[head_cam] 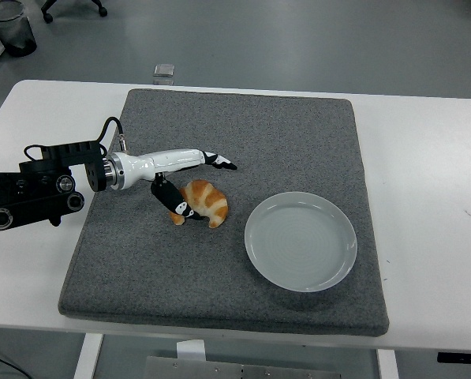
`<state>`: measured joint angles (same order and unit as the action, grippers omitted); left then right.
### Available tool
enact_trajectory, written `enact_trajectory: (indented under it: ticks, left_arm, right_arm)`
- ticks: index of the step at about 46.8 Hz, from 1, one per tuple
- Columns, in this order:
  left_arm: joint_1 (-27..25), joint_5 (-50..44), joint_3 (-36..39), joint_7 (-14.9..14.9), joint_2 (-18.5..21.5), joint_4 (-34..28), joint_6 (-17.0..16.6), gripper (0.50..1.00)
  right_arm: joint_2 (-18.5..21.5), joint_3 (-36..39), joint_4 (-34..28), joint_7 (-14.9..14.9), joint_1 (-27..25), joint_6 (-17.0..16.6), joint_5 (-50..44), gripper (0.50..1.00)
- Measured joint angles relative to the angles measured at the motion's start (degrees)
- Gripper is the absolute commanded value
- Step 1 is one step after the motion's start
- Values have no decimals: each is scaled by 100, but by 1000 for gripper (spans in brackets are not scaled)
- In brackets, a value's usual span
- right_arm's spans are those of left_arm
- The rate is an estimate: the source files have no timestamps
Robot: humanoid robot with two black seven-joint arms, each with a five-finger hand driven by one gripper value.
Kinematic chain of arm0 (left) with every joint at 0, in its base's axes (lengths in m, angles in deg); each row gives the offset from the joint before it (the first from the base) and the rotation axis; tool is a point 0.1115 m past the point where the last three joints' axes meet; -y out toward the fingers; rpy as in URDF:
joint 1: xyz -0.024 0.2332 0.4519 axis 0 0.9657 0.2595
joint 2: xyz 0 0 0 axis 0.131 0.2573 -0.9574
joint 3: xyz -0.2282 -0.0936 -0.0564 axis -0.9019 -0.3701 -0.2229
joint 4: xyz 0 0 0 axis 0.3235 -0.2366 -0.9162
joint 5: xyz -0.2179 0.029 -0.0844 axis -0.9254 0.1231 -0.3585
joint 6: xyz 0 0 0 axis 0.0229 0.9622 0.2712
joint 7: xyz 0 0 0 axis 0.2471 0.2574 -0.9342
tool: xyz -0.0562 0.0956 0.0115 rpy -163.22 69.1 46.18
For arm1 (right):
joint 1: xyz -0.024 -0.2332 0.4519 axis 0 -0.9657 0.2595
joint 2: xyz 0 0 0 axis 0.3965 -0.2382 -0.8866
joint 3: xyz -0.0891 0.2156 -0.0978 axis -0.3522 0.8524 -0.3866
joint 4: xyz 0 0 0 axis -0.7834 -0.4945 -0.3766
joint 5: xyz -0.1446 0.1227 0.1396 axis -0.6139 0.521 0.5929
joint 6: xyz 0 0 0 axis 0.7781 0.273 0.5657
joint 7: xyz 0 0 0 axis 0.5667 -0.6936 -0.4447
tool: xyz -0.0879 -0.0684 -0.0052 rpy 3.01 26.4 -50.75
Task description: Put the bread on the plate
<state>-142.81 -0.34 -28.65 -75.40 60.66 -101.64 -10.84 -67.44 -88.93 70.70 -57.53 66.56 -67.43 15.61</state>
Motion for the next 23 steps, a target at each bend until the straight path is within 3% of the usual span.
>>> enact_trajectory:
  ticks: [23]
  left_arm:
    - [144, -60, -10, -60, -187, 245, -148, 979]
  right_arm:
    - [0, 0, 0, 0, -4, 0, 0, 938]
